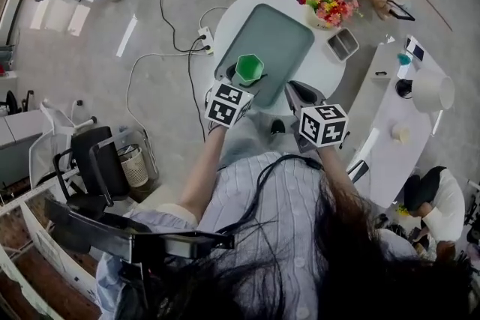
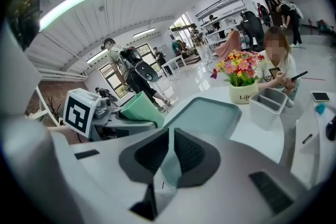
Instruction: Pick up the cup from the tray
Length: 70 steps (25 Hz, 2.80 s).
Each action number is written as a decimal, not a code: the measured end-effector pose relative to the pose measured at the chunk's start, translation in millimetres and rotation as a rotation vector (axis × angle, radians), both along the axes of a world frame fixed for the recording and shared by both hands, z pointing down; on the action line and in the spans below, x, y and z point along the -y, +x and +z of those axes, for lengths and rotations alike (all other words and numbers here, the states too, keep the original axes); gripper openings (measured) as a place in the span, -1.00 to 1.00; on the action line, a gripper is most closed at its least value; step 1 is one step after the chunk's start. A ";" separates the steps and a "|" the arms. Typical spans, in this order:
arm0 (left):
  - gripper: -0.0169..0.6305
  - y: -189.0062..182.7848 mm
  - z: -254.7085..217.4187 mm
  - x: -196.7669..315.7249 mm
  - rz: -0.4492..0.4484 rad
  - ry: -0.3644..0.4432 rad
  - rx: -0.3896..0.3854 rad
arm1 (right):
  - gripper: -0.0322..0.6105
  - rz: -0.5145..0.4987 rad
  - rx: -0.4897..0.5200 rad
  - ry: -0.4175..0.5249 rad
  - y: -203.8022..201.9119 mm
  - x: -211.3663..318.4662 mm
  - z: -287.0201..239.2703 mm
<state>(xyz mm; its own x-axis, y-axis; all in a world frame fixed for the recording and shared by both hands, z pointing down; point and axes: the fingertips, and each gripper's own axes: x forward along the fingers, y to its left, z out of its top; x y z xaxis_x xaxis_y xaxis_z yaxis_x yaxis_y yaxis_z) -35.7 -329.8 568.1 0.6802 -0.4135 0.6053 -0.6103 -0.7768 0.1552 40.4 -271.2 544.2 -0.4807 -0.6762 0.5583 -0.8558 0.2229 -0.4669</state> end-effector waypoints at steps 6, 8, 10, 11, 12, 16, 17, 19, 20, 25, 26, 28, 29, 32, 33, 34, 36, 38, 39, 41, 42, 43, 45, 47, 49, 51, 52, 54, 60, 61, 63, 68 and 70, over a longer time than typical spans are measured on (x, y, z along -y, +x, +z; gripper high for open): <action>0.04 -2.3 -22.8 -44.4 -0.076 -0.009 -0.015 | -0.75 -0.068 0.036 0.016 -4.6 -28.3 -8.0; 0.05 -4.2 -30.1 -59.3 -0.098 -0.001 -0.014 | -0.75 -0.087 0.054 0.030 -6.5 -37.6 -15.0; 0.04 -5.9 -36.2 -73.0 -0.122 0.007 -0.020 | -0.75 -0.105 0.054 0.049 -7.1 -44.9 -20.3; 0.04 -7.1 -37.6 -80.1 -0.137 0.008 -0.024 | -0.75 -0.114 0.053 0.056 -7.5 -48.3 -21.8; 0.04 -8.5 -38.1 -87.3 -0.152 0.006 -0.026 | -0.75 -0.123 0.056 0.062 -8.7 -51.7 -23.2; 0.04 -12.2 -39.7 -111.3 -0.200 0.002 -0.028 | -0.75 -0.161 0.084 0.088 -15.7 -63.6 -32.3; 0.04 -11.9 -40.9 -116.3 -0.208 0.003 -0.027 | -0.75 -0.170 0.088 0.093 -16.8 -66.9 -34.5; 0.05 -10.4 -43.2 -126.7 -0.218 0.004 -0.024 | -0.75 -0.185 0.097 0.097 -18.0 -74.7 -36.9; 0.04 -9.3 -44.4 -131.1 -0.221 0.006 -0.023 | -0.75 -0.190 0.100 0.098 -18.2 -78.3 -37.1; 0.04 -4.6 -49.6 -147.7 -0.215 0.013 -0.011 | -0.75 -0.194 0.111 0.095 -15.7 -92.6 -35.3; 0.04 -3.7 -50.0 -150.5 -0.214 0.010 -0.011 | -0.75 -0.189 0.116 0.090 -14.7 -95.4 -34.4; 0.04 -0.3 -51.0 -155.3 -0.210 0.004 -0.014 | -0.75 -0.178 0.124 0.082 -12.3 -98.7 -32.5; 0.04 1.8 -51.4 -158.1 -0.205 0.001 -0.015 | -0.75 -0.171 0.128 0.078 -11.2 -99.5 -31.0; 0.04 3.8 -49.2 -169.0 -0.180 -0.006 -0.005 | -0.75 -0.155 0.140 0.065 -11.7 -101.5 -23.8; 0.04 2.3 -47.9 -172.9 -0.172 -0.008 0.002 | -0.75 -0.152 0.141 0.061 -13.0 -102.1 -21.4; 0.04 -0.1 -46.8 -176.5 -0.166 -0.010 0.008 | -0.75 -0.152 0.141 0.059 -14.7 -102.7 -19.5; 0.04 -6.6 -45.1 -182.1 -0.166 -0.017 0.011 | -0.75 -0.153 0.133 0.061 -18.4 -103.4 -17.9; 0.04 -14.0 -44.4 -186.4 -0.173 -0.024 0.004 | -0.75 -0.152 0.127 0.071 -22.8 -103.9 -20.3; 0.04 -17.3 -44.2 -189.3 -0.174 -0.028 0.000 | -0.75 -0.149 0.125 0.076 -25.1 -105.0 -22.4; 0.04 -22.9 -44.0 -198.6 -0.170 -0.032 -0.007 | -0.75 -0.140 0.122 0.080 -29.9 -111.2 -25.3; 0.04 -25.8 -44.3 -204.4 -0.167 -0.032 -0.011 | -0.75 -0.137 0.119 0.080 -32.9 -115.8 -25.9; 0.04 -29.1 -44.9 -210.2 -0.164 -0.030 -0.016 | -0.75 -0.135 0.116 0.081 -36.7 -120.8 -26.3; 0.04 -36.0 -46.0 -222.7 -0.155 -0.028 -0.027 | -0.75 -0.134 0.111 0.084 -45.9 -132.2 -27.8; 0.04 -43.0 -44.2 -238.2 -0.147 -0.031 -0.032 | -0.75 -0.134 0.107 0.086 -55.1 -147.0 -28.3; 0.04 -50.8 -41.0 -254.6 -0.143 -0.034 -0.035 | -0.75 -0.135 0.102 0.084 -63.8 -162.9 -27.1; 0.04 -60.1 -39.4 -270.7 -0.142 -0.036 -0.039 | -0.75 -0.133 0.100 0.082 -73.1 -179.7 -26.5; 0.04 -65.0 -39.4 -277.7 -0.144 -0.035 -0.043 | -0.75 -0.132 0.100 0.082 -77.7 -187.7 -26.9; 0.04 -74.7 -40.7 -289.8 -0.149 -0.031 -0.055 | -0.75 -0.128 0.100 0.087 -86.9 -202.5 -29.4; 0.04 -99.1 -42.6 -328.6 -0.158 -0.023 -0.081 | -0.75 -0.151 0.083 0.101 -114.8 -248.7 -34.1; 0.04 -100.6 -42.7 -334.2 -0.159 -0.023 -0.085 | -0.75 -0.157 0.079 0.105 -117.1 -255.3 -34.9; 0.05 -102.1 -43.9 -345.0 -0.159 -0.019 -0.094 | -0.75 -0.160 0.078 0.114 -119.8 -267.3 -37.2; 0.04 -108.1 -44.3 -375.5 -0.154 -0.014 -0.101 | -0.75 -0.158 0.077 0.124 -125.5 -299.5 -38.9; 0.04 -109.0 -42.7 -384.7 -0.154 -0.015 -0.102 | -0.75 -0.161 0.079 0.126 -125.7 -309.7 -38.8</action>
<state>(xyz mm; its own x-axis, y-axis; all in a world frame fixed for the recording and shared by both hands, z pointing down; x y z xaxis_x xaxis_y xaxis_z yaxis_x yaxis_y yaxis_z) -144.7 54.9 525.4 0.6677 -0.5087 0.5435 -0.7023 -0.6725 0.2334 -85.3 38.6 505.4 -0.6269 -0.6495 0.4303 -0.7664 0.4145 -0.4908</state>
